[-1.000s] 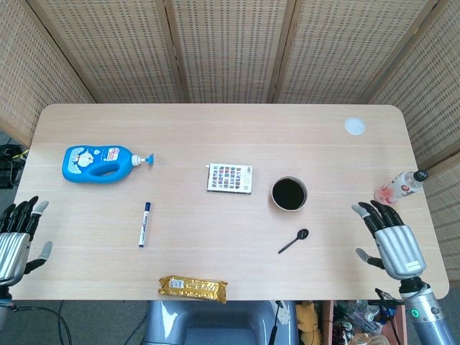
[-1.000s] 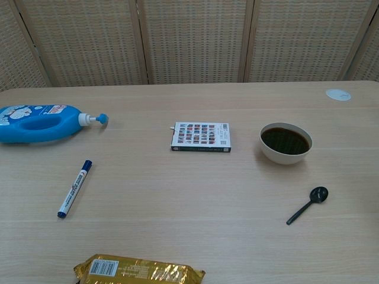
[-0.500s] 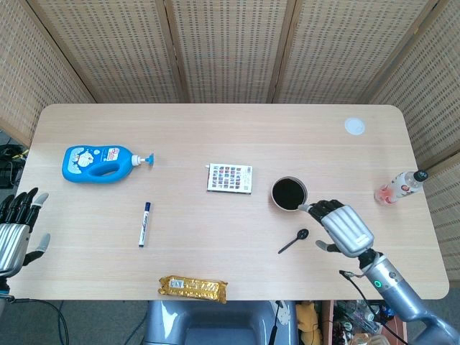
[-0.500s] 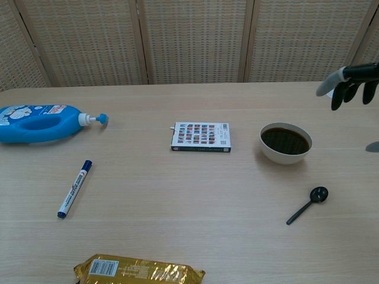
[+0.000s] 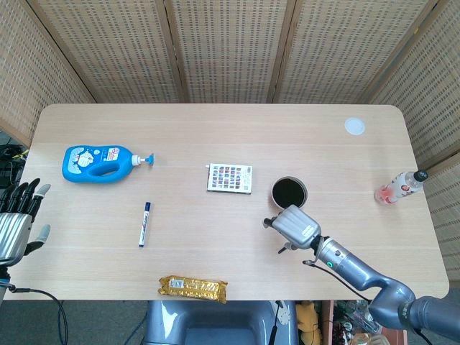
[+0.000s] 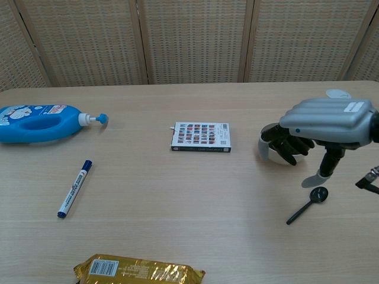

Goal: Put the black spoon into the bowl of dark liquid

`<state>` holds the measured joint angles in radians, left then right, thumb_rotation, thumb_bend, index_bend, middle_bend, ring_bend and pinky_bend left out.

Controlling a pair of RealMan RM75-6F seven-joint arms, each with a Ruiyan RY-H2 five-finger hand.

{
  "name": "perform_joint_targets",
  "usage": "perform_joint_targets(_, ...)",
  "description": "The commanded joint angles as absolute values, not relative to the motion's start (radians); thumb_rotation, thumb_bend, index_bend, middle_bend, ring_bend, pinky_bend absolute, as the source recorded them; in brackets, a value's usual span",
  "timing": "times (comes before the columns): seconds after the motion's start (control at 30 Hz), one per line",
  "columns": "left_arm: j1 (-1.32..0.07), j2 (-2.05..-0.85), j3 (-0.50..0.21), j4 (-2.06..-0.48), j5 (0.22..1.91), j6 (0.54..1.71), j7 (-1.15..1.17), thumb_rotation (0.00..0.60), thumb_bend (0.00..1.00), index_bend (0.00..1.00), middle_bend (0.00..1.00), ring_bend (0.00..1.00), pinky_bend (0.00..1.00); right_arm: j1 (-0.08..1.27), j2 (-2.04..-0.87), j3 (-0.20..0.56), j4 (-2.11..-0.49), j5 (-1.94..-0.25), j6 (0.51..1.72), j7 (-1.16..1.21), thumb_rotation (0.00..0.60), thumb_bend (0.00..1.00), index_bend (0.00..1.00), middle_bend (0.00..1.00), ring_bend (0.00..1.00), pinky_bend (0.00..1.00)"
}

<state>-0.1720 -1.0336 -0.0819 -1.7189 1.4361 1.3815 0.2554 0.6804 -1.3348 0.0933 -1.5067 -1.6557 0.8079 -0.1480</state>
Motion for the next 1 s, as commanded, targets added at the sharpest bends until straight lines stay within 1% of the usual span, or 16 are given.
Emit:
perform_joint_targets(0.03, -0.173, -1.033, -0.08, -1.718, 1.434, 1.379, 0.255, 0.6, 0.41, 0.0, 0.0, 0.0, 0.0, 0.692, -1.376, 0.076, -1.461, -1.665, 0.821, -0.186, 0.6, 0.2, 0.43, 0.61, 0.63, 0.64)
perform_joint_targets(0.13, -0.175, -1.033, -0.077, -1.717, 1.43, 1.374, 0.251, 0.6, 0.41, 0.0, 0.0, 0.0, 0.0, 0.688, -1.404, 0.062, -1.425, -1.67, 0.848, -0.213, 0.6, 0.22, 0.45, 0.56, 0.59, 0.64)
perform_joint_targets(0.27, -0.178, -1.034, -0.074, -1.715, 1.427, 1.369, 0.248, 0.6, 0.41, 0.0, 0.0, 0.0, 0.0, 0.681, -1.432, 0.047, -1.388, -1.667, 0.867, -0.221, 0.6, 0.23, 0.48, 0.54, 0.57, 0.64)
perform_joint_targets(0.37, -0.182, -1.037, -0.071, -1.713, 1.43, 1.364, 0.244, 0.6, 0.41, 0.0, 0.0, 0.0, 0.0, 0.676, -1.459, 0.027, -1.339, -1.674, 0.884, -0.247, 0.6, 0.25, 0.49, 0.5, 0.54, 0.62)
perform_joint_targets(0.5, -0.187, -1.038, -0.069, -1.712, 1.431, 1.359, 0.238, 0.6, 0.41, 0.0, 0.0, 0.0, 0.0, 0.667, -1.485, 0.012, -1.302, -1.674, 0.906, -0.261, 0.6, 0.26, 0.49, 0.42, 0.42, 0.51)
perform_joint_targets(0.53, -0.187, -1.039, -0.068, -1.712, 1.431, 1.358, 0.236, 0.6, 0.41, 0.0, 0.0, 0.0, 0.0, 0.664, -1.494, 0.006, -1.288, -1.679, 0.917, -0.271, 0.6, 0.27, 0.49, 0.4, 0.39, 0.48)
perform_joint_targets(0.6, -0.189, -1.039, -0.067, -1.712, 1.431, 1.355, 0.234, 0.6, 0.41, 0.0, 0.0, 0.0, 0.0, 0.66, -1.507, 0.0, -1.267, -1.685, 0.932, -0.287, 0.6, 0.27, 0.49, 0.4, 0.37, 0.45)
perform_joint_targets(0.67, -0.19, -1.039, -0.064, -1.712, 1.432, 1.354, 0.232, 0.6, 0.41, 0.0, 0.0, 0.0, 0.0, 0.657, -1.519, -0.009, -1.25, -1.69, 0.94, -0.296, 0.6, 0.27, 0.5, 0.41, 0.36, 0.44)
perform_joint_targets(0.77, -0.188, -1.039, -0.062, -1.712, 1.434, 1.357, 0.228, 0.6, 0.41, 0.0, 0.0, 0.0, 0.0, 0.659, -1.532, -0.023, -1.229, -1.698, 0.943, -0.304, 0.6, 0.27, 0.51, 0.45, 0.38, 0.44)
perform_joint_targets(0.87, -0.185, -1.039, -0.058, -1.71, 1.435, 1.361, 0.223, 0.6, 0.41, 0.0, 0.0, 0.0, 0.0, 0.661, -1.542, -0.035, -1.214, -1.71, 0.949, -0.301, 0.6, 0.27, 0.52, 0.54, 0.47, 0.46)
perform_joint_targets(0.93, -0.183, -1.039, -0.057, -1.708, 1.434, 1.363, 0.221, 0.6, 0.41, 0.0, 0.0, 0.0, 0.0, 0.663, -1.548, -0.042, -1.202, -1.715, 0.952, -0.298, 0.6, 0.27, 0.53, 0.61, 0.53, 0.5)
perform_joint_targets(1.0, -0.182, -1.038, -0.055, -1.707, 1.434, 1.364, 0.218, 0.6, 0.41, 0.0, 0.0, 0.0, 0.0, 0.664, -1.554, -0.046, -1.195, -1.717, 0.954, -0.291, 0.6, 0.27, 0.53, 0.66, 0.58, 0.55)
